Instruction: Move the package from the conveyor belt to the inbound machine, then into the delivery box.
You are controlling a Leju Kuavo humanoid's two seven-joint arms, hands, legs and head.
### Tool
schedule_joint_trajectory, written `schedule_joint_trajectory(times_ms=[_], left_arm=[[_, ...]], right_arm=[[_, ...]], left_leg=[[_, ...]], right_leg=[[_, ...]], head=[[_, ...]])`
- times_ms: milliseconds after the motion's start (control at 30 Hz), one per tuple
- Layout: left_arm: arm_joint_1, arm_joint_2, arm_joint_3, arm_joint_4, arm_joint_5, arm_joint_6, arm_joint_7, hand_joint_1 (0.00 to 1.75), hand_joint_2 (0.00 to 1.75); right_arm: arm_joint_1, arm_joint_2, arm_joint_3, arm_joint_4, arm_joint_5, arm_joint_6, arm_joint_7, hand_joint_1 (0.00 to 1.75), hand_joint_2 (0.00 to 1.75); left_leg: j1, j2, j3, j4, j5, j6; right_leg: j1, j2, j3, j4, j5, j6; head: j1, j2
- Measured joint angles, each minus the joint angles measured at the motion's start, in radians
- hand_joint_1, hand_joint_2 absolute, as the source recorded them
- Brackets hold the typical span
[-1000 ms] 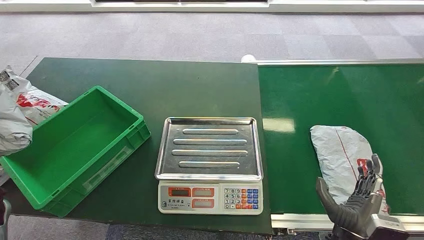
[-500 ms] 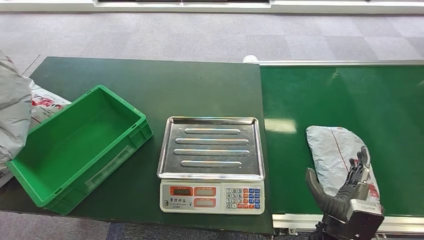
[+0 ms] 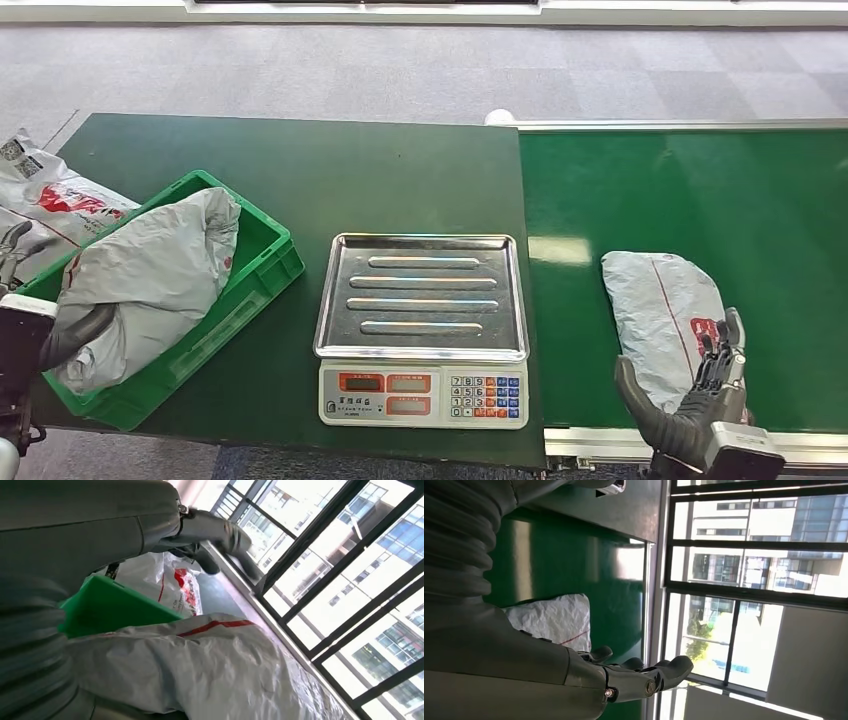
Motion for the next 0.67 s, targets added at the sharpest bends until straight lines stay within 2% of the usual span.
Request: schedule_joint_trajectory(times_ms=[167, 400, 500, 667], left_arm=[[0.072, 0.011, 0.012, -0.025, 0.017, 0.005, -0.009, 0.0, 1.75], [0.133, 0.005, 0.045, -0.06, 0.026, 0.004, -0.011, 0.0, 1.75], [0.151, -0.001, 0.072, -0.073, 0.033, 0.01, -0.018, 0.0, 1.75], [0.156, -0.018, 0.113, -0.084, 0.028, 0.072, -0.037, 0.0, 1.75]], right_arm=[[0.015, -0.007, 0.007, -0.014, 0.007, 0.011, 0.0, 0.0, 1.75], [0.028, -0.008, 0.007, -0.03, 0.031, 0.055, 0.008, 0.0, 1.75], [0.03, -0.007, 0.007, -0.035, 0.043, 0.076, 0.012, 0.0, 1.75], [0.033, -0.005, 0.007, -0.041, 0.054, 0.093, 0.013, 0.0, 1.75]], left_leg=[[0.0, -0.001, 0.0, 0.0, 0.0, 0.0], [0.0, -0.001, 0.001, 0.0, 0.0, 0.0], [0.0, -0.001, 0.001, 0.0, 0.0, 0.0], [0.0, -0.001, 0.001, 0.0, 0.0, 0.0]], right_leg=[[0.0, -0.001, 0.001, 0.0, 0.0, 0.0], [0.0, -0.002, 0.002, 0.0, 0.0, 0.0], [0.0, -0.002, 0.002, 0.0, 0.0, 0.0], [0.0, -0.002, 0.002, 0.0, 0.0, 0.0]], head=[[0.0, 0.0], [0.0, 0.0], [0.0, 0.0], [0.0, 0.0]])
